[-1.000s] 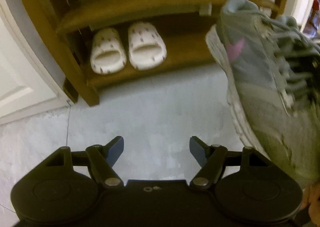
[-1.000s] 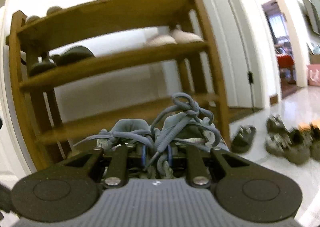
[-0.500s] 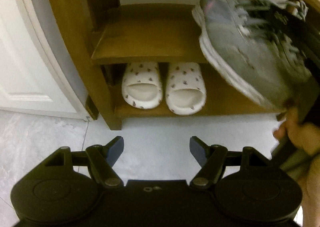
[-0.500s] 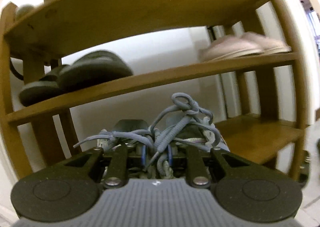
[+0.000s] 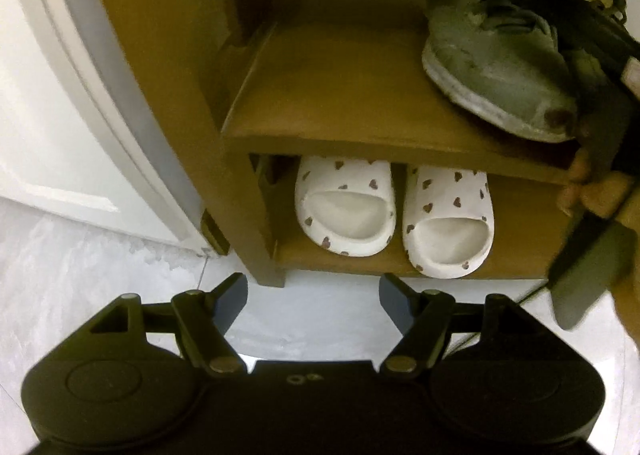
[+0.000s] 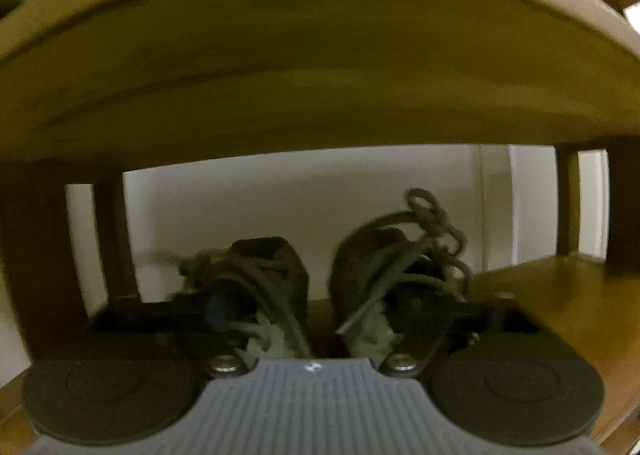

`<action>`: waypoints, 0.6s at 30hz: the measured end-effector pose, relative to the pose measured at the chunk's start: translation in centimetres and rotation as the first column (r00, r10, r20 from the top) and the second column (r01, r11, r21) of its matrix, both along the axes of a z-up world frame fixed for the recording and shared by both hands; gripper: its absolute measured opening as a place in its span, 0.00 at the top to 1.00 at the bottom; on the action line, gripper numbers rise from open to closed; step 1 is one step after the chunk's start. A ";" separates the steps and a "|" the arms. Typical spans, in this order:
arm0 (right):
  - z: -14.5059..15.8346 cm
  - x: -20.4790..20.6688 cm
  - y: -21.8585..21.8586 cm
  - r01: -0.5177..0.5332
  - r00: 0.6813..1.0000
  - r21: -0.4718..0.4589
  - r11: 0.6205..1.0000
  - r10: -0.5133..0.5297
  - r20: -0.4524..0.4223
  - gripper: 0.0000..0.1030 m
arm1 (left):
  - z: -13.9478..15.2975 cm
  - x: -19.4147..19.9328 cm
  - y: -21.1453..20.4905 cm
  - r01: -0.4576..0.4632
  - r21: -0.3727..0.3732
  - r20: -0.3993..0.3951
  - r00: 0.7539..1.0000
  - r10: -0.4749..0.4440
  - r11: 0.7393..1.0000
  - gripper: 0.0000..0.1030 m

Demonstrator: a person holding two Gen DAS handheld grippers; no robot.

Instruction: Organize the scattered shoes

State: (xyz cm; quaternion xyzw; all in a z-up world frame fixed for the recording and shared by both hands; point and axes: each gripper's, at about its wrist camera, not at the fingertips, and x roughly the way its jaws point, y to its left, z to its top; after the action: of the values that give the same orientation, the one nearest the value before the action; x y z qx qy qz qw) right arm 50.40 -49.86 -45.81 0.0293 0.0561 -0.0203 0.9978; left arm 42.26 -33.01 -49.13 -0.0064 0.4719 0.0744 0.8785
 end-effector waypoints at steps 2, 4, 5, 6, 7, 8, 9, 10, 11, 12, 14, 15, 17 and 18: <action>0.0 -0.8 -0.2 -0.004 1.000 -0.005 1.000 0.004 -0.004 0.16 | -0.3 -0.6 0.0 0.001 -0.002 0.001 1.000 -0.001 1.000 0.29; 0.1 -2.3 -0.6 -0.024 1.000 0.022 0.999 0.025 -0.008 0.13 | -0.4 -1.6 -0.3 0.008 0.004 0.007 1.000 -0.008 1.000 0.29; 0.1 -3.1 -0.8 -0.031 0.999 0.033 0.999 0.031 -0.007 0.13 | -0.3 -2.0 -0.5 0.009 0.007 0.013 1.000 -0.009 1.000 0.29; 0.3 -4.0 -0.9 -0.030 1.000 0.040 0.999 0.031 -0.004 0.13 | -0.2 -2.4 -0.6 0.010 0.009 0.020 1.000 -0.010 1.000 0.29; 0.4 -4.8 -1.0 -0.030 1.000 0.047 0.998 0.030 -0.001 0.13 | -0.1 -3.2 -0.9 0.011 0.016 0.034 0.999 -0.012 1.000 0.29; 0.5 -5.6 -1.1 -0.030 1.000 0.052 0.998 0.030 0.003 0.13 | 0.1 -4.0 -1.1 0.013 0.024 0.047 0.999 -0.014 1.000 0.29; 0.7 -6.8 -1.0 -0.032 0.999 0.065 0.997 0.031 0.011 0.13 | 0.2 -4.7 -1.3 0.017 0.029 0.057 0.998 -0.018 0.999 0.29; 0.8 -8.6 -1.0 -0.037 0.999 0.085 0.996 0.035 0.023 0.12 | 0.4 -5.7 -1.4 0.022 0.036 0.070 0.997 -0.024 0.999 0.29; 0.9 -10.2 -0.9 -0.034 0.999 0.095 0.995 0.031 0.030 0.11 | 0.6 -6.3 -1.4 0.025 0.039 0.079 0.996 -0.028 0.999 0.29; 1.0 -11.8 -0.6 -0.024 0.999 0.097 0.995 0.021 0.032 0.11 | 0.8 -7.0 -1.3 0.027 0.036 0.083 0.996 -0.030 0.999 0.29; 1.1 -14.4 0.0 -0.010 1.000 0.093 0.996 0.008 0.020 0.09 | 1.5 -8.8 -0.9 0.031 0.031 0.091 0.995 -0.034 0.999 0.29; 1.2 -15.9 0.4 -0.002 1.000 0.090 0.996 0.002 0.006 0.09 | 1.9 -9.5 -0.8 0.035 0.033 0.094 0.995 -0.038 0.999 0.29; 1.5 -18.9 0.9 0.014 1.000 0.079 0.997 -0.013 -0.018 0.07 | 2.9 -10.9 -0.6 0.044 0.047 0.101 0.994 -0.049 0.998 0.29; 1.7 -20.4 1.2 0.026 0.999 0.074 0.997 -0.024 -0.028 0.07 | 3.5 -11.6 -0.5 0.049 0.055 0.105 0.993 -0.054 0.997 0.29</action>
State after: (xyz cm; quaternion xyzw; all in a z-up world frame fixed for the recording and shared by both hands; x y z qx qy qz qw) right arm 29.97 -48.66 -44.08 0.0667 0.0699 -0.0311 0.9948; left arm 30.64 -33.53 -45.65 0.0248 0.4224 0.0635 0.9038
